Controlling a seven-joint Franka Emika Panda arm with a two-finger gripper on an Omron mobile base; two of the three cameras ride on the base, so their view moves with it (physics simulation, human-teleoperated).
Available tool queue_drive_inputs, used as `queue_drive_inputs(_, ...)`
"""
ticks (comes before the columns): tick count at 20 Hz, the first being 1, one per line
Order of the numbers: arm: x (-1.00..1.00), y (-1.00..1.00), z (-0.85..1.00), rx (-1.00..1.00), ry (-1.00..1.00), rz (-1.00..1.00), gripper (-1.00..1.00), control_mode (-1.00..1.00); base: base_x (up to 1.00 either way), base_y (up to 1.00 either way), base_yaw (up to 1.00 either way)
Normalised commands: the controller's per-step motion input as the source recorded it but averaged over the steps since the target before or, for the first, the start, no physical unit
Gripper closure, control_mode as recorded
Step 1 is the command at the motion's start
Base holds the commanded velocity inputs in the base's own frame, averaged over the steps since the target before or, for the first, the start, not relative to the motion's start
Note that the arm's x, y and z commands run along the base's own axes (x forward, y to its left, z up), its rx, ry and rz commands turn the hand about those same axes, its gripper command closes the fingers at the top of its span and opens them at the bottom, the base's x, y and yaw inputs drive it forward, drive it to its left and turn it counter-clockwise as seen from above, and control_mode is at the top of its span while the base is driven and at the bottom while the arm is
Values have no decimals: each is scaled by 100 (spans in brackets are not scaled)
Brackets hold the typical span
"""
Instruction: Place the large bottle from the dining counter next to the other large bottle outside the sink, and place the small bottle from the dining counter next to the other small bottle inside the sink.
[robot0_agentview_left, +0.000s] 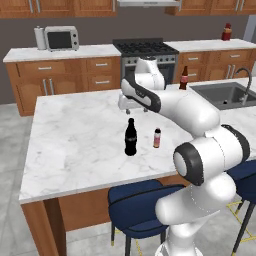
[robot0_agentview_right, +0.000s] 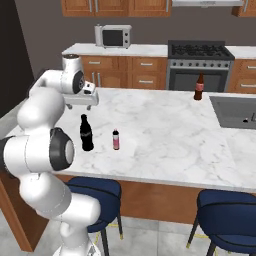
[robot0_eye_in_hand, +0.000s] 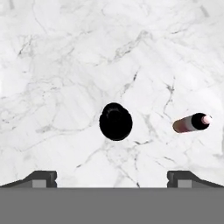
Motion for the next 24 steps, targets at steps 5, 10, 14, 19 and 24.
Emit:
queue_drive_inputs(5, 3, 0, -34, 0, -3, 0, -100, -100, 0, 0, 0)
queue_drive_inputs(10, 3, 1, -25, 0, 0, 0, -100, -100, 0, 0, 0)
queue_drive_inputs(14, 11, 5, -25, 0, 0, 0, -100, -100, 0, 0, 0)
queue_drive_inputs(19, 16, 7, -22, 0, 0, 0, -100, -100, 0, 0, 0)
queue_drive_inputs(24, 25, 6, -18, 0, 0, 0, -100, -100, 0, 0, 0)
